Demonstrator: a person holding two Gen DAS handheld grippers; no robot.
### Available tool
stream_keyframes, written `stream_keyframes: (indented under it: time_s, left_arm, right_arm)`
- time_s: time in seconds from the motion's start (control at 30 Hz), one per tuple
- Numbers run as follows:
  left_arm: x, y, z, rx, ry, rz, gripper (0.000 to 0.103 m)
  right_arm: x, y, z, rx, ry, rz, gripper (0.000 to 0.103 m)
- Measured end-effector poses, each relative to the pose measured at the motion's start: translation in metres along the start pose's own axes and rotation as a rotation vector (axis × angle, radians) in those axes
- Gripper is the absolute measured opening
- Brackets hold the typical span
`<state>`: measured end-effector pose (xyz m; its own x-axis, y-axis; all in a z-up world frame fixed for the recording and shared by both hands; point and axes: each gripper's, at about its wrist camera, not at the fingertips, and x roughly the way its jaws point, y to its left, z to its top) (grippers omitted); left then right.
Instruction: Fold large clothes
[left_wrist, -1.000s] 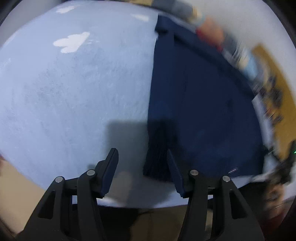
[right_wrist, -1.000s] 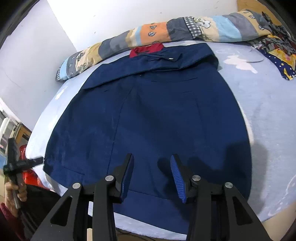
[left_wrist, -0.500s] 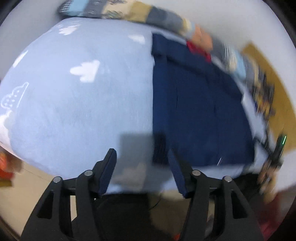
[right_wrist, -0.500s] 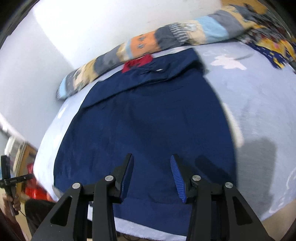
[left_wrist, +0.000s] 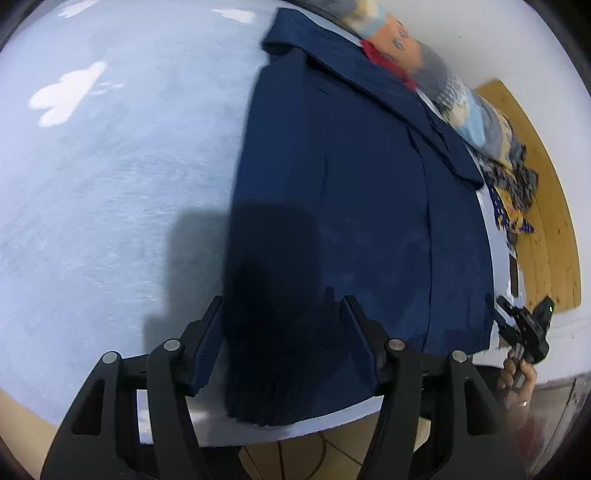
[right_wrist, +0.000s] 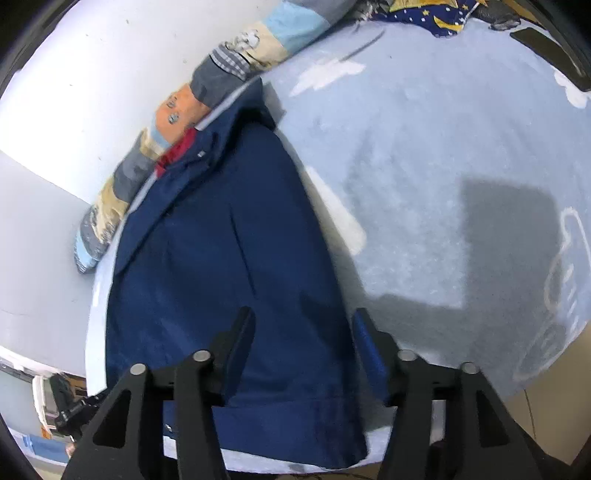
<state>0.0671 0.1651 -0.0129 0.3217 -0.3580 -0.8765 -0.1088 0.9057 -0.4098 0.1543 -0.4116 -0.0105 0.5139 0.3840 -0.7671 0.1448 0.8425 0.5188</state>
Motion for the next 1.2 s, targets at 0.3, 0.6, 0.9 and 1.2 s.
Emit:
stream_keyframes:
  time_s: [0.3,0.6,0.9,1.2]
  left_arm:
    - [0.011,0.002,0.0,0.041,0.013,-0.012,0.061]
    - [0.019,-0.002,0.007,0.052,0.019,-0.039,0.065]
    - [0.026,-0.022,0.001,0.166,0.019,0.066,0.067]
    - [0.029,-0.023,0.001,0.16,0.049,-0.025,0.028]
  right_arm:
    - [0.017,0.002,-0.007,-0.032,0.076,-0.08,0.061]
    - [0.023,0.033,-0.029,-0.2,0.135,0.025,0.044]
    - [0.026,0.023,-0.033,-0.149,0.165,-0.019,0.036]
    - [0.032,0.024,-0.037,-0.166,0.141,-0.019,0.039]
